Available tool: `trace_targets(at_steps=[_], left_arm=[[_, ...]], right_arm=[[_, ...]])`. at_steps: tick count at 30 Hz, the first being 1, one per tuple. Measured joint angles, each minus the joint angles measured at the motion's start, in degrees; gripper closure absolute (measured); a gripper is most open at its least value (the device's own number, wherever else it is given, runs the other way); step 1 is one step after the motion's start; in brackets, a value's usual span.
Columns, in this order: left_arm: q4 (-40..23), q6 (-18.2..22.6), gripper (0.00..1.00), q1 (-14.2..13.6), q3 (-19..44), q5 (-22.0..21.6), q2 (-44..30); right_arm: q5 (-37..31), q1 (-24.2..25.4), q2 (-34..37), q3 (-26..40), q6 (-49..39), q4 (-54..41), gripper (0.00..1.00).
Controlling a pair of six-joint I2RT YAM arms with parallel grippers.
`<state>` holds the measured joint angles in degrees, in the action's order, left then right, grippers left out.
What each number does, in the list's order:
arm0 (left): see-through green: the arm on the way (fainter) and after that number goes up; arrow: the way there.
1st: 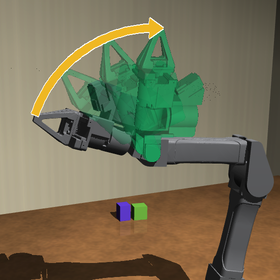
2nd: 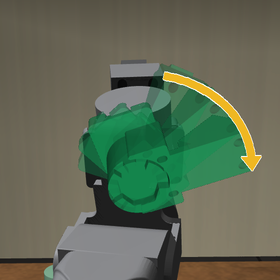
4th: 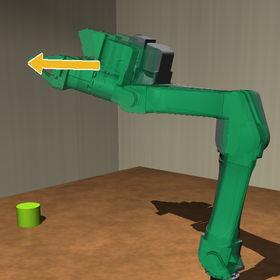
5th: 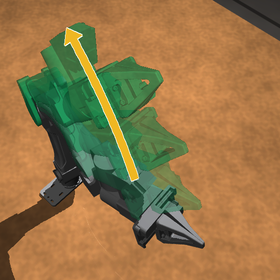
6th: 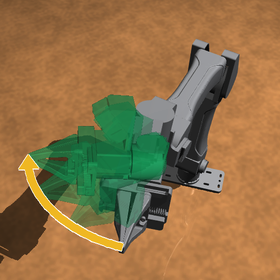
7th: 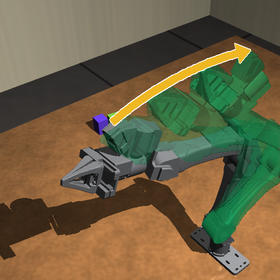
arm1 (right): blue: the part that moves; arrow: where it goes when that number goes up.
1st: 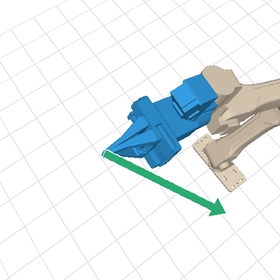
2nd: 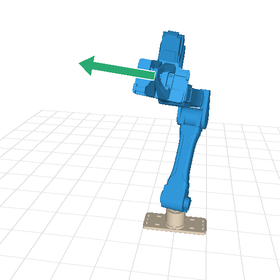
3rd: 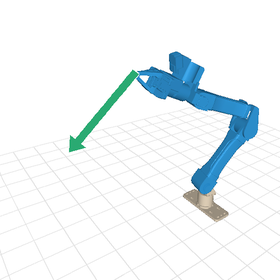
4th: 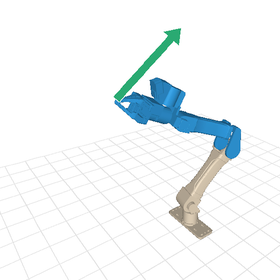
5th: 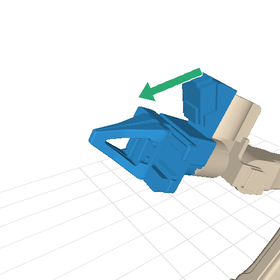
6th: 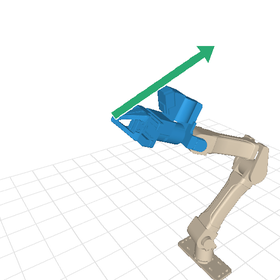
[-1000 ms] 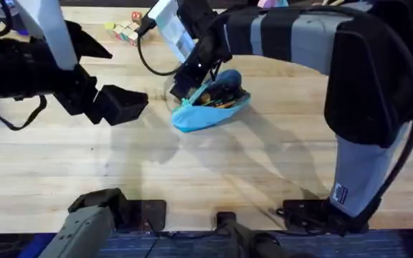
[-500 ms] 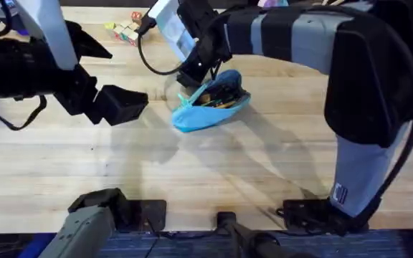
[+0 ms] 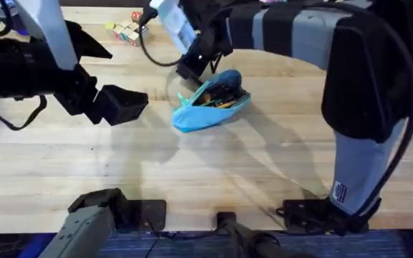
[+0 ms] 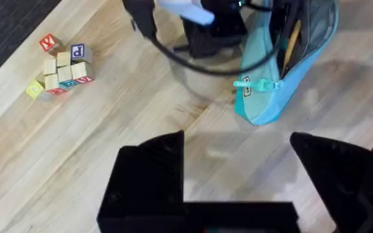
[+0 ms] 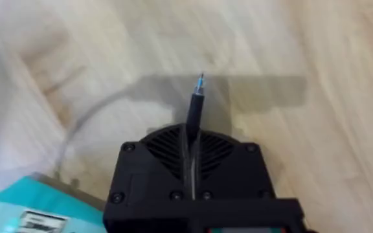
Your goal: Unzip the bag, pick up the pens from the table one at a time and place them inside, then zip the bag closed.
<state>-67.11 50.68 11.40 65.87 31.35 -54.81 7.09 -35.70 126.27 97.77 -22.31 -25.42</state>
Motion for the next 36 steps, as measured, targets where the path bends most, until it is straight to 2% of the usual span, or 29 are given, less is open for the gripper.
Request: trace_targets(at_steps=[9,16,22,28,29,35,36], left_arm=[[0.0,0.0,0.007,0.0,0.0,0.1,0.0],[0.0,0.0,0.007,0.0,0.0,0.1,0.0],[0.0,0.0,0.008,0.0,0.0,0.1,0.0],[0.0,0.0,0.007,0.0,0.0,0.2,0.0],[0.0,0.0,0.007,0.0,0.0,0.1,0.0],[0.0,0.0,0.007,0.0,0.0,0.2,0.0],[0.0,0.0,0.007,0.0,0.0,0.1,0.0]], right_arm=[[0.0,4.5,-3.0,0.2,0.4,-0.3,0.972],[0.1,4.2,-9.6,0.4,-2.8,-0.2,0.972],[0.2,4.1,-12.5,0.4,-4.5,-0.6,0.972],[0.2,4.2,-16.2,0.4,-8.1,-6.2,0.972],[2.2,4.1,-20.7,0.4,-17.8,-13.3,0.971],[4.4,4.1,-23.9,0.6,-36.2,-24.8,0.971],[4.2,4.1,-23.8,0.6,-47.4,-30.8,0.971]])
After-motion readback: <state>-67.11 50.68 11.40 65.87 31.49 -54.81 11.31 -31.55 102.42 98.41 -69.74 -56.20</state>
